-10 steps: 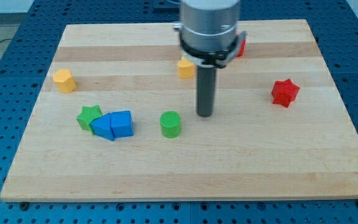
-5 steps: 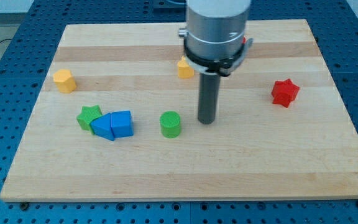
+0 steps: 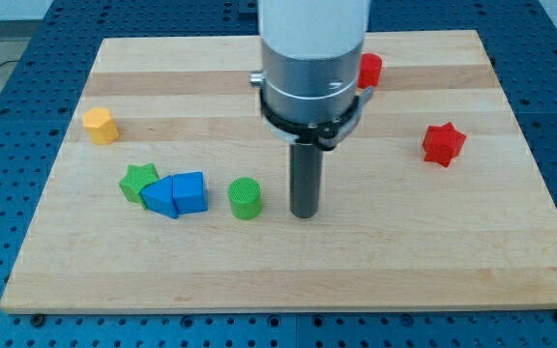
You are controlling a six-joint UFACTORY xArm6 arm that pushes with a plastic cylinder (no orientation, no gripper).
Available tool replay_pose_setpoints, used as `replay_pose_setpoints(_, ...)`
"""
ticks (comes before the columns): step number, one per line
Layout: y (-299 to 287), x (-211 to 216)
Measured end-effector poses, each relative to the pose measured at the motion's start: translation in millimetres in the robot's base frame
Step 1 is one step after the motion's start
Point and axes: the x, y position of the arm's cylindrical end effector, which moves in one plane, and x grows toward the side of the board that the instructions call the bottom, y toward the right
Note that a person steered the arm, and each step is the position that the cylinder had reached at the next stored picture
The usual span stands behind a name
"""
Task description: Move green circle into blue blocks
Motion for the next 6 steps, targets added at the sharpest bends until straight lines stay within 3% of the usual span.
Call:
replay_pose_setpoints(3, -62.8, 0.0)
replay_pose_setpoints(6, -37.6, 54.4)
